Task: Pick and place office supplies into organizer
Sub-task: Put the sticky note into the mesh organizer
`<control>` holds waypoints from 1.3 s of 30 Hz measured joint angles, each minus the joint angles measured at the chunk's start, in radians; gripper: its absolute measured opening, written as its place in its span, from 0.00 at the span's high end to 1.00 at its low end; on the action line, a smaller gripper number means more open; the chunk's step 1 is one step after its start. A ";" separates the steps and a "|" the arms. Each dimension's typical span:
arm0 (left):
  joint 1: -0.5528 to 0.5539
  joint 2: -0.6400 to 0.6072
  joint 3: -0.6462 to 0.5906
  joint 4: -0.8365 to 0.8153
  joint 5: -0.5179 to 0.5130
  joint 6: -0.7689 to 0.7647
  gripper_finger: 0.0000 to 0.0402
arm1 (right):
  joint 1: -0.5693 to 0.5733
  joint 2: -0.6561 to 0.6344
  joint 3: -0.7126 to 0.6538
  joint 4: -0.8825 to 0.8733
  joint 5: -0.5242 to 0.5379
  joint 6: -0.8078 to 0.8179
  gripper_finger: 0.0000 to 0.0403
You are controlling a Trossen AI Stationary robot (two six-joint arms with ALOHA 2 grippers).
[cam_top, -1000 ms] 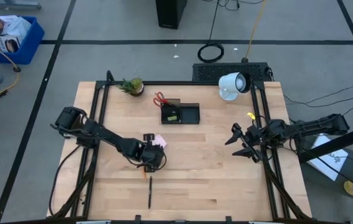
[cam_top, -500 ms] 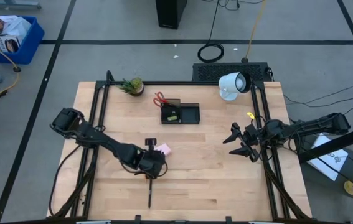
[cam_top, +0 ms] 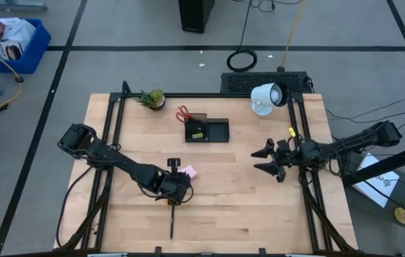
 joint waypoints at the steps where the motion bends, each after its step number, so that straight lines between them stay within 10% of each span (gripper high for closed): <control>1: 0.000 0.000 0.000 0.001 0.000 0.000 1.00 | 0.005 0.030 0.000 0.005 0.015 0.016 0.40; 14: -0.001 0.000 0.000 0.012 0.001 -0.007 1.00 | 0.105 0.626 0.158 0.289 0.206 -0.187 0.40; 24: -0.001 -0.001 0.001 0.018 0.002 -0.016 1.00 | 0.099 1.059 0.445 0.278 0.123 -0.242 0.40; 33: -0.001 -0.001 0.001 0.021 0.022 -0.018 1.00 | 0.100 1.207 0.581 0.350 0.098 -0.241 0.40; 39: -0.001 -0.001 0.001 0.024 0.035 -0.033 1.00 | 0.099 1.280 0.771 0.076 0.108 -0.536 0.40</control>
